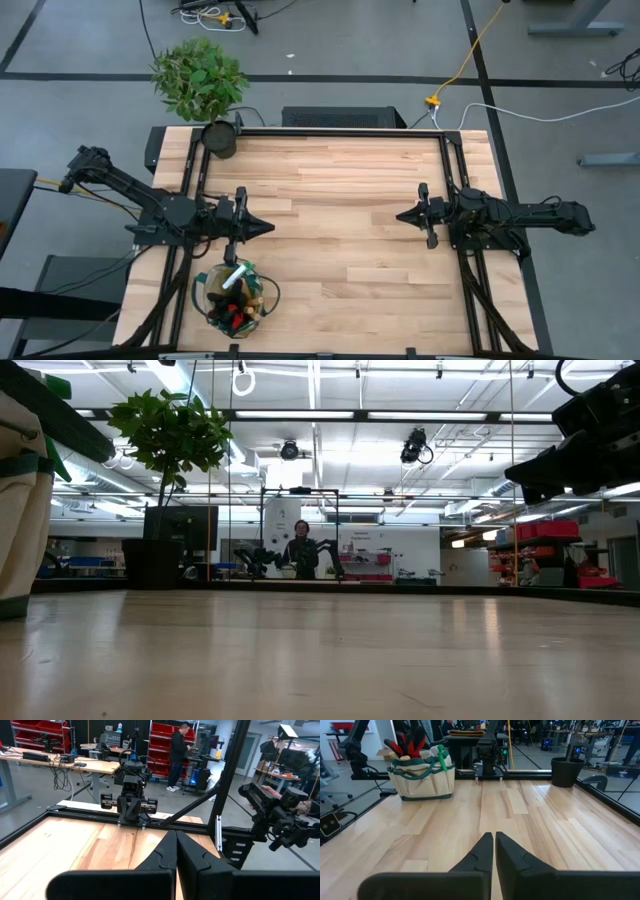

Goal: Pick & Place Garden tools in Gardening bag
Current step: Return to Home Position

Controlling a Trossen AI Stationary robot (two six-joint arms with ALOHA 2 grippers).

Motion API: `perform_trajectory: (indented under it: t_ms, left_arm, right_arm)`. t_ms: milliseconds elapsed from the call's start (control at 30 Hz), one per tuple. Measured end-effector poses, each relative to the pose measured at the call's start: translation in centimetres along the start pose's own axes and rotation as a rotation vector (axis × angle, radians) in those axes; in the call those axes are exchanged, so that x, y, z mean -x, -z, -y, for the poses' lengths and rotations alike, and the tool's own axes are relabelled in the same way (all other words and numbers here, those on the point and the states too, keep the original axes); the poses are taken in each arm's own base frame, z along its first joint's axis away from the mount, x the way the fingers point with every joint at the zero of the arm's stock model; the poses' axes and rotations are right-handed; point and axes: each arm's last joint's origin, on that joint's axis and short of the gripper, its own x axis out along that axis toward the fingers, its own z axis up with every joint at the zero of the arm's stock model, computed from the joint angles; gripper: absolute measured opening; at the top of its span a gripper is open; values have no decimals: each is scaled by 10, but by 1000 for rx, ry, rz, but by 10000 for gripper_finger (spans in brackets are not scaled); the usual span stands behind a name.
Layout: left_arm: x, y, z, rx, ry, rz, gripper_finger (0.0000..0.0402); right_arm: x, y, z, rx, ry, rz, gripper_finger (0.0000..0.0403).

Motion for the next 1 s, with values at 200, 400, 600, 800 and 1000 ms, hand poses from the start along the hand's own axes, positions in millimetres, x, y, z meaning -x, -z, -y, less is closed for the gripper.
perform_trajectory:
  t_ms: [200,400,600,800,1000]
  left_arm:
    - [0,0,0,1,0,0,3]
    - [0,0,0,1,0,0,3]
    - [0,0,0,1,0,0,3]
    - [0,0,0,2,0,0,2]
    - [0,0,0,2,1,1,3]
  right_arm:
    - [3,-4,0,6,0,49,23]
    - [6,-7,-1,10,1,89,23]
    - [9,-10,-1,15,0,126,23]
    - [12,-13,-1,20,1,173,23]
    - [12,-14,-1,21,0,177,23]
